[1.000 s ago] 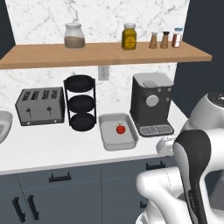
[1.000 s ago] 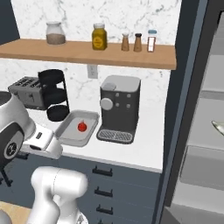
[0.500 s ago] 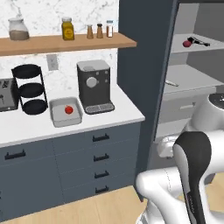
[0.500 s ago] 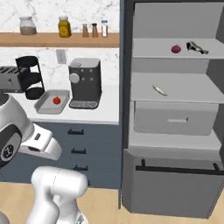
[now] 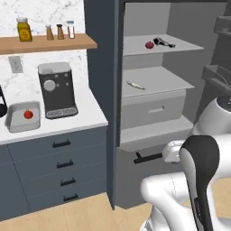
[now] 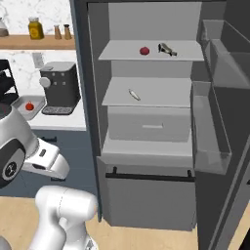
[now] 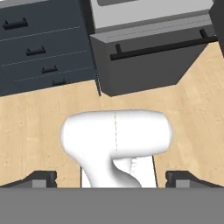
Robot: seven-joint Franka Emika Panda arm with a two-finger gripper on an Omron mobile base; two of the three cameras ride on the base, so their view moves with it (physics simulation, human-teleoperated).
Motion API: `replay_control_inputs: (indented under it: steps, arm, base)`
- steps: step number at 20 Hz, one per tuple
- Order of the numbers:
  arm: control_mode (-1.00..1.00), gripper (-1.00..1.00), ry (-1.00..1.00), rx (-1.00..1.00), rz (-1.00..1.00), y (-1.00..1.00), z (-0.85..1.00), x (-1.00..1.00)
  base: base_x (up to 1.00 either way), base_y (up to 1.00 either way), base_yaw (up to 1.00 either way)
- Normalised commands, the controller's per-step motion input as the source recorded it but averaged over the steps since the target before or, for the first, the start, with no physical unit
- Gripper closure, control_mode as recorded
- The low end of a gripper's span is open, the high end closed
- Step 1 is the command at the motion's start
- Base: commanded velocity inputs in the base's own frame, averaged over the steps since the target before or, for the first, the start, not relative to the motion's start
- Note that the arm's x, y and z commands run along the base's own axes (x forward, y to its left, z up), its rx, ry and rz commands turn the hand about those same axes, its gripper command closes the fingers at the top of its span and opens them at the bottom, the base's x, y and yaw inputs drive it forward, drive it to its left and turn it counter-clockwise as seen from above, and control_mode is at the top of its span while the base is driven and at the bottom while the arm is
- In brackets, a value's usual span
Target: Place one tomato and one fish in each tupperware on the nearby counter, to pack two identical lunches.
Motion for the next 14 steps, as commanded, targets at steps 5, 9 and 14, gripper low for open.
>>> replay_control_inputs:
  steps: [5,9,14]
  arm:
    - [1.0,-1.0,0.0,0.0,0.0,0.0,0.0,0.0]
    - [1.0,-1.0,0.0,0.0,0.0,0.0,0.0,0.0]
    - [1.0,-1.0,0.0,0.0,0.0,0.0,0.0,0.0]
  base:
    - [0.64,-0.22,0.0]
    - [0.58,-0.19,0.0]
    - [0.41,-0.58,0.02]
